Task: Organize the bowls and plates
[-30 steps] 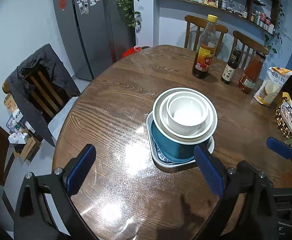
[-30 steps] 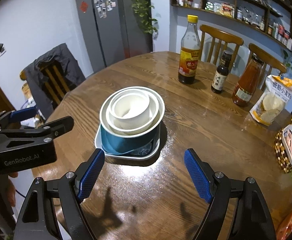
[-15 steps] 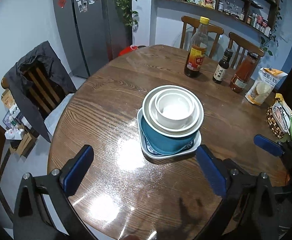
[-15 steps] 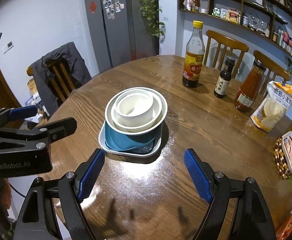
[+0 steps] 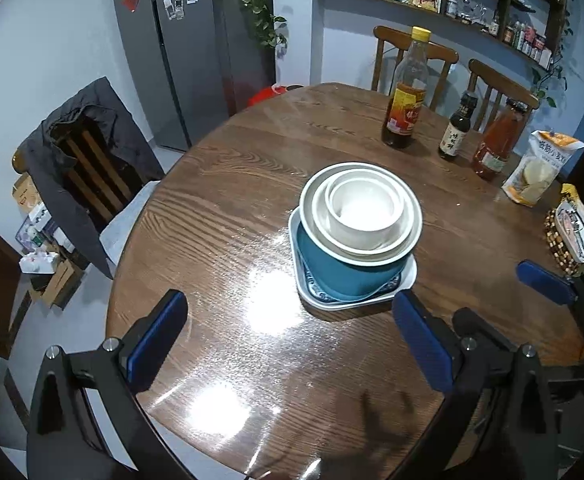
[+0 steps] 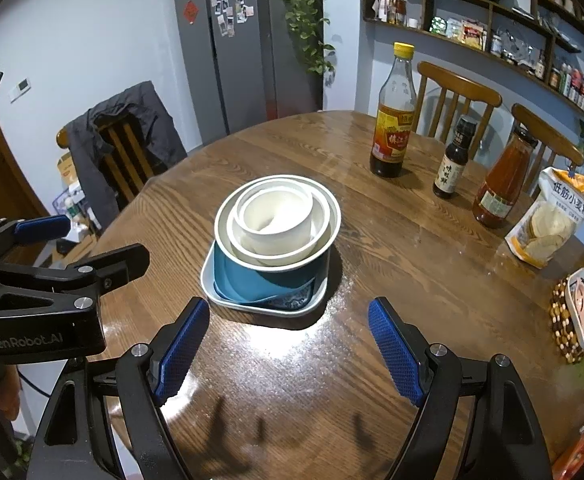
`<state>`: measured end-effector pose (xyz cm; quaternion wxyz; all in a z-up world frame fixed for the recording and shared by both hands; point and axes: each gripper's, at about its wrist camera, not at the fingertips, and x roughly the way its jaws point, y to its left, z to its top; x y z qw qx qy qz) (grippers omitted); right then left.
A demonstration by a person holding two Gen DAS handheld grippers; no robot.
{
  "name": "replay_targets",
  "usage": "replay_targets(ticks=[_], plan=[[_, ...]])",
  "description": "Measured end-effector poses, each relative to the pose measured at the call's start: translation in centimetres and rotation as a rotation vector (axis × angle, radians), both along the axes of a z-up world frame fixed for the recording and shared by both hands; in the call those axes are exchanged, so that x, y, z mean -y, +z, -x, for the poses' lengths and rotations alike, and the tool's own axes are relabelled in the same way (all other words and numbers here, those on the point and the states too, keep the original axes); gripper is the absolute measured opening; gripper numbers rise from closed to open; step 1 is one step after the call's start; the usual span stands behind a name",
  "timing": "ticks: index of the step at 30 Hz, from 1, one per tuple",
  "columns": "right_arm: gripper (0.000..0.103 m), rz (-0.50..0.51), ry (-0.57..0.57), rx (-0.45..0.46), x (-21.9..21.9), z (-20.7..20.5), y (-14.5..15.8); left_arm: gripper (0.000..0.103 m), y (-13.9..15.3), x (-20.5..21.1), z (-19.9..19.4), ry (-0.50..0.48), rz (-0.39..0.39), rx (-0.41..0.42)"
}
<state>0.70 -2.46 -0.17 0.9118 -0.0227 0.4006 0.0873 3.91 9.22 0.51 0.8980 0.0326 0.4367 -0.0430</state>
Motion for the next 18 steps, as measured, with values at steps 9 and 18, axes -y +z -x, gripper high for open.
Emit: replay_targets(ticks=[9, 18], plan=[[0.082, 0.024, 0.008, -0.026, -0.1, -0.3, -0.9, 0.103, -0.9, 0.1, 0.2, 0.022, -0.08, 0.04], [0.082, 0.045, 0.013, -0.055, -0.5, -0.6, -1.9, 0.103, -2.2, 0.3, -0.3, 0.015, -0.087, 0.014]])
